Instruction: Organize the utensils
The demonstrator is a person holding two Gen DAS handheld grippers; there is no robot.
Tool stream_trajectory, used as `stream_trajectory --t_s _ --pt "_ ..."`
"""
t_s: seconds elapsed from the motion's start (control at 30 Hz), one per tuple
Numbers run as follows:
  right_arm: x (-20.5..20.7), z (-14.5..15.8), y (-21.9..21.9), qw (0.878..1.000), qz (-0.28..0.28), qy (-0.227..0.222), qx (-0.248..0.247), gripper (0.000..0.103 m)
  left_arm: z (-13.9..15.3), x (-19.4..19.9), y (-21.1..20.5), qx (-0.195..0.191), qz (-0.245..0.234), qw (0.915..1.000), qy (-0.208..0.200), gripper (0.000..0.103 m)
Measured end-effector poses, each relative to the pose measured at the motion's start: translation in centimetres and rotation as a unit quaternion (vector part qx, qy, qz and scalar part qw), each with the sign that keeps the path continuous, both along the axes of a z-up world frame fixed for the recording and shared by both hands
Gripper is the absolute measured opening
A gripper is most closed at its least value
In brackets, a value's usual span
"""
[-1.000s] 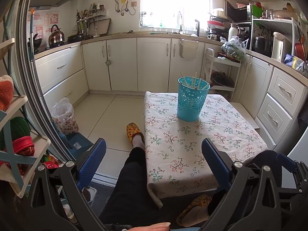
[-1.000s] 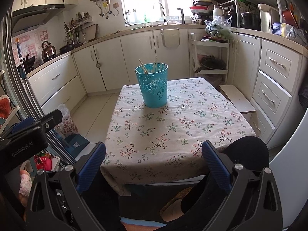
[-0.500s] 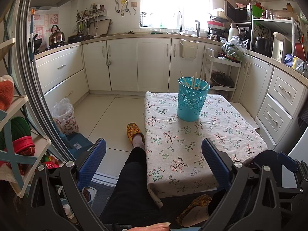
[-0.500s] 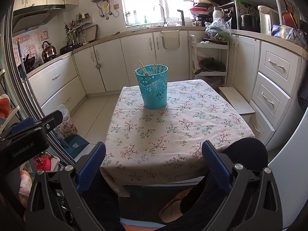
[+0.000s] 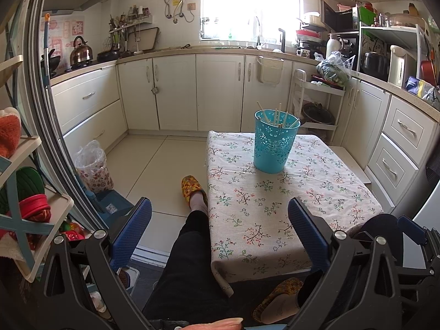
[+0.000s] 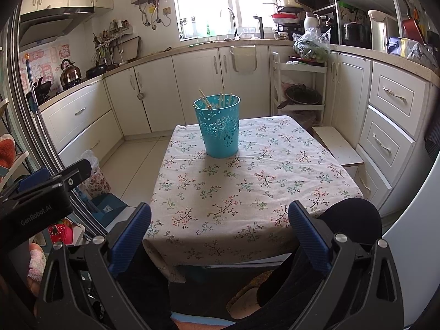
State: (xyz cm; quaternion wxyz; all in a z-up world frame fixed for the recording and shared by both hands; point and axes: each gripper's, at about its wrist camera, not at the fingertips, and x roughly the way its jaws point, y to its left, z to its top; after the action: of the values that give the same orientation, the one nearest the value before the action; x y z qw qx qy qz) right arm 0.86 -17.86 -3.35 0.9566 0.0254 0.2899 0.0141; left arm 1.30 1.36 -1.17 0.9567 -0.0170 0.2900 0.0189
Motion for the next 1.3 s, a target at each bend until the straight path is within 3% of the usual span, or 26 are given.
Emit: stream_trajectory --t_s 1.3 --pt "-0.21 -0.01 0.33 1.0 -0.001 -0.001 0.0 0.095 0.01 -0.01 -0.06 0.001 0.0 1.0 0.0 0.095"
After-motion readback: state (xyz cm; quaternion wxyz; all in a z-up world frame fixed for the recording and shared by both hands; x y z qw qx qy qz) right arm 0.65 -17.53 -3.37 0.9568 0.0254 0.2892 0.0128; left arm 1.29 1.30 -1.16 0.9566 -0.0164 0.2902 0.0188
